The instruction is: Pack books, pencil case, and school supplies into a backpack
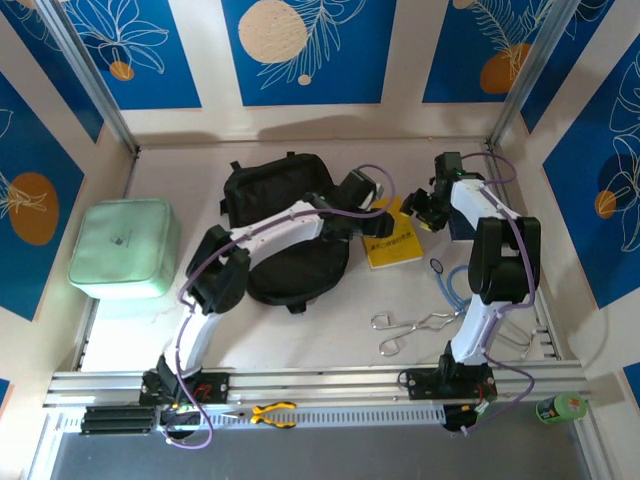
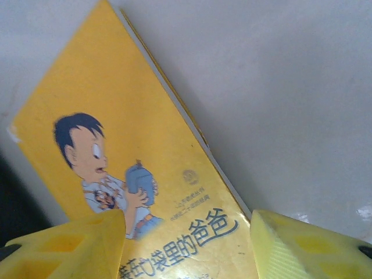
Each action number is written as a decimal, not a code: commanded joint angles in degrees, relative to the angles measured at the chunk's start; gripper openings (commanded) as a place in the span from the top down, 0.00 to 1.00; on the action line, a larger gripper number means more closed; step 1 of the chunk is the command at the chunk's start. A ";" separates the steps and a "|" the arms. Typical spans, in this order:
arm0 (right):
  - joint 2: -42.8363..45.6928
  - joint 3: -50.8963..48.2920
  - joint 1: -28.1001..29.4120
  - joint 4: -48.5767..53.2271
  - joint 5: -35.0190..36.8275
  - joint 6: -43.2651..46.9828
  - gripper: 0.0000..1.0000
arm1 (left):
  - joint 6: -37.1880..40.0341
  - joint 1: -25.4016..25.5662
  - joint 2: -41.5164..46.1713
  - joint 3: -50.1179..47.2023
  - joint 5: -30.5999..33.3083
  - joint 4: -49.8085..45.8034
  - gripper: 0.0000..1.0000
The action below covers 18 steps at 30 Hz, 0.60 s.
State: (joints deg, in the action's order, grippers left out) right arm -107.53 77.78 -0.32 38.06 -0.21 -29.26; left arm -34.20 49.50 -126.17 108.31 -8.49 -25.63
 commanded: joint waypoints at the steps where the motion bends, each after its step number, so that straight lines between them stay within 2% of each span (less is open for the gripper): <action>1: -1.27 -0.16 0.62 2.40 -0.11 2.62 0.41 | -0.78 0.69 -3.92 4.58 3.58 -5.58 0.40; 6: -3.18 0.49 1.64 5.15 5.18 3.00 0.38 | -0.79 0.82 -8.17 7.67 5.27 -10.08 0.42; 12: -2.98 -1.54 2.95 4.48 2.26 3.30 0.39 | 0.81 0.71 -9.18 6.74 8.04 -12.57 0.43; 18: -2.78 -3.50 3.56 4.24 -0.17 2.55 0.40 | 1.09 0.69 -10.98 6.03 7.74 -12.64 0.46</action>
State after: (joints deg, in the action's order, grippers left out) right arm -110.48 75.40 2.70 40.99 2.26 -27.03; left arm -34.00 50.48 -135.24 113.95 -2.46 -35.27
